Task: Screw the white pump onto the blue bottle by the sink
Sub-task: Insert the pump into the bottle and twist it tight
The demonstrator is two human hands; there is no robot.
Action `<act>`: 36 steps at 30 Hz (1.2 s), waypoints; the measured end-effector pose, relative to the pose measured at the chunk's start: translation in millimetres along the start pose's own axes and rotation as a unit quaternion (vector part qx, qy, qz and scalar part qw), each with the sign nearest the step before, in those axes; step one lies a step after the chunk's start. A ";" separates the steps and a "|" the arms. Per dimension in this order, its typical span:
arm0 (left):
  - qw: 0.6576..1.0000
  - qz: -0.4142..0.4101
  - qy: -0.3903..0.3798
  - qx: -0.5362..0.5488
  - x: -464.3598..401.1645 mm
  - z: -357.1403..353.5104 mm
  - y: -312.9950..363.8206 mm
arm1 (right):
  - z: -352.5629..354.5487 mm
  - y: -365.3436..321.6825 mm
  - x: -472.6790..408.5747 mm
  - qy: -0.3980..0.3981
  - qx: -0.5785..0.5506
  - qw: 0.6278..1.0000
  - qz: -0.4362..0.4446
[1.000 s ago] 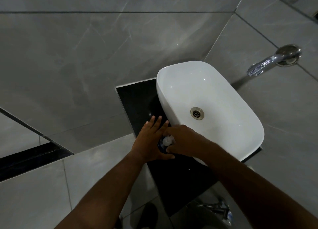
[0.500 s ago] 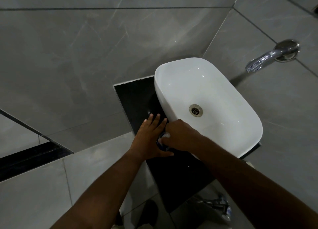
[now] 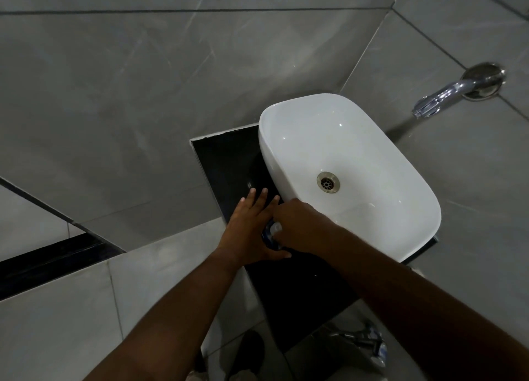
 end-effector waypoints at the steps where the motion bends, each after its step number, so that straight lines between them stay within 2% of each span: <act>1: 1.000 0.001 -0.001 -0.001 -0.5 0.4 0.2 | 0.5 0.9 -0.1 -0.008 -0.005 1.000 0.005; 4: 1.000 0.004 -0.010 -0.019 -1.5 0.1 -0.6 | 0.7 2.9 4.3 -0.002 -0.033 0.999 0.003; 9: 0.999 -0.011 -0.011 -0.044 -3.9 3.0 -0.5 | 3.9 0.7 17.3 0.061 -0.063 0.996 -0.011; 12: 0.999 -0.016 -0.010 -0.045 -3.9 3.3 1.1 | -1.2 8.4 15.2 0.047 -0.080 0.996 -0.014; 16: 1.000 -0.005 0.006 -0.019 -2.3 2.9 1.2 | -5.9 4.5 13.9 0.017 -0.029 0.999 0.012; 22: 1.000 -0.010 0.009 -0.018 -3.1 3.9 1.3 | -7.3 8.4 8.0 0.050 -0.039 0.998 0.013; 26: 1.000 -0.027 -0.002 -0.014 -3.3 9.5 1.9 | -7.8 5.1 14.9 0.059 -0.047 0.997 -0.017; 28: 1.000 -0.028 0.000 -0.005 -3.1 10.6 2.4 | -8.3 9.1 20.1 0.074 -0.090 0.993 -0.011; 31: 1.000 -0.022 0.009 0.016 -0.4 11.8 4.1 | -4.5 18.2 27.7 0.056 -0.153 0.986 0.022; 36: 0.999 -0.010 0.015 0.041 2.7 12.9 8.3 | 10.4 30.6 34.1 0.059 -0.115 0.990 0.062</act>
Point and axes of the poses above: each hand's wrist, its own x-axis away from the middle knuckle, its own z-axis out of the back of the hand, y = z × x, the point moved 5 cm from there along -x, towards the middle knuckle, and after that the axes turned 13 degrees about x, right-handed, at the moved point
